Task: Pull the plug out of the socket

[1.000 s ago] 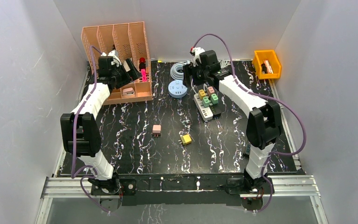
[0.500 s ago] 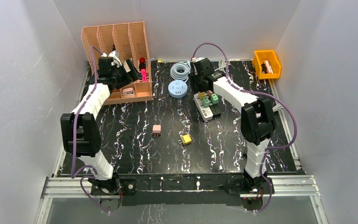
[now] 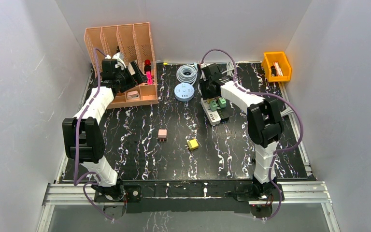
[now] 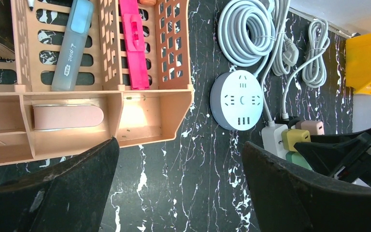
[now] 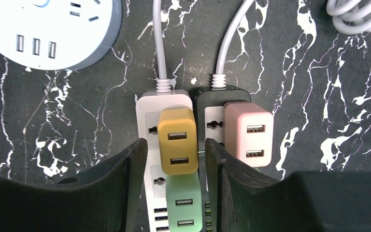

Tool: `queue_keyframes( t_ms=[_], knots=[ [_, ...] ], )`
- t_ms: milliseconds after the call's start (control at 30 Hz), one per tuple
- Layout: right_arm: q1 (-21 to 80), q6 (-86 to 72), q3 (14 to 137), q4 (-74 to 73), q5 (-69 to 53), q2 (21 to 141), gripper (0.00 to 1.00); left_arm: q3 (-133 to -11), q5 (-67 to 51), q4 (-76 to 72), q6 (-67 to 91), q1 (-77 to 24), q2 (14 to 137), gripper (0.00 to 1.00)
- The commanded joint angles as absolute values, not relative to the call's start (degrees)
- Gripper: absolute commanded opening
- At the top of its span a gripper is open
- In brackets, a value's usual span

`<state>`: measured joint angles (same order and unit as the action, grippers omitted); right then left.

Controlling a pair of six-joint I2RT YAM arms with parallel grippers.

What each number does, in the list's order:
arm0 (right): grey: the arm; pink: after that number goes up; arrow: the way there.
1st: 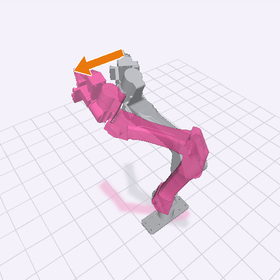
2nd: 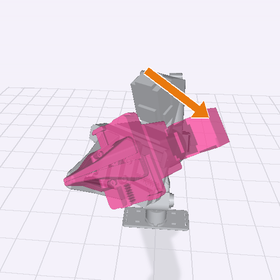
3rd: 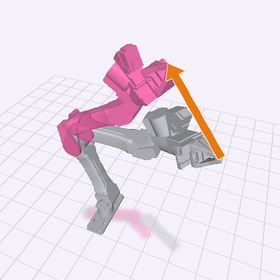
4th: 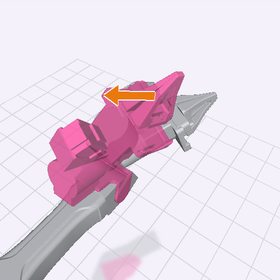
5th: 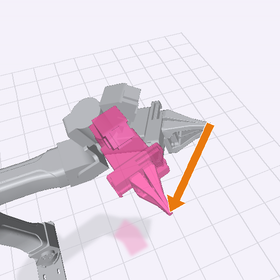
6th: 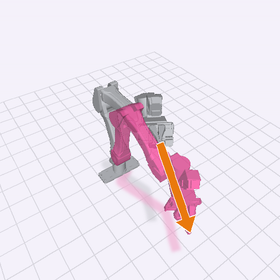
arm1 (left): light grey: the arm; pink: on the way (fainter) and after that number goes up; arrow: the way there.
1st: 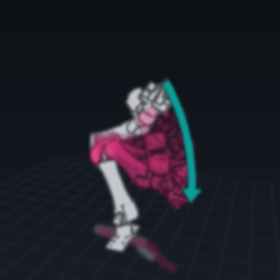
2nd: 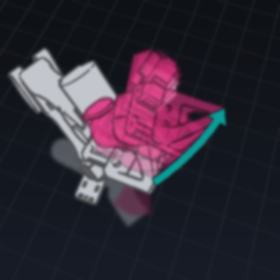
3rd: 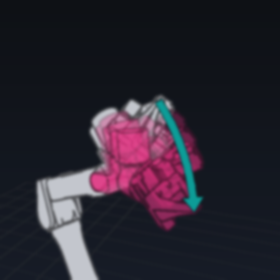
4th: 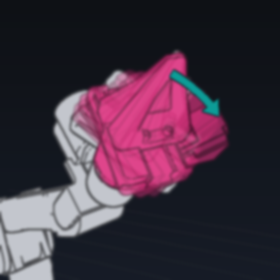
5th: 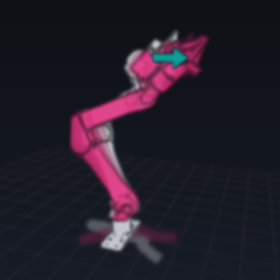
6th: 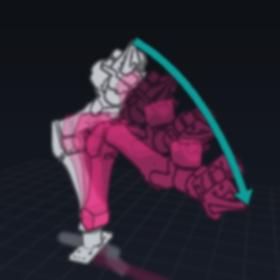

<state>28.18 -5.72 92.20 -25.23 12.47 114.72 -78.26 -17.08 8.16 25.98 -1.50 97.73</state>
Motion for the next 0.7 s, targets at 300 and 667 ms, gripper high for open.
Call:
queue_keyframes(
  t_ms=[300, 667],
  knots=[
    [27.22, -6.94, 90.31, -23.91, 8.6, 117.66, 0.41, -76.4, -19.23, 8.09, 25.75, -1.24, 92.64, 0.98],
    [27.17, -7.73, 90.81, -22.86, 4.05, 115.71, 0.0, -76.22, -25.68, 5.54, 25.28, -1.59, 93.55, 0.96]
  ],
)
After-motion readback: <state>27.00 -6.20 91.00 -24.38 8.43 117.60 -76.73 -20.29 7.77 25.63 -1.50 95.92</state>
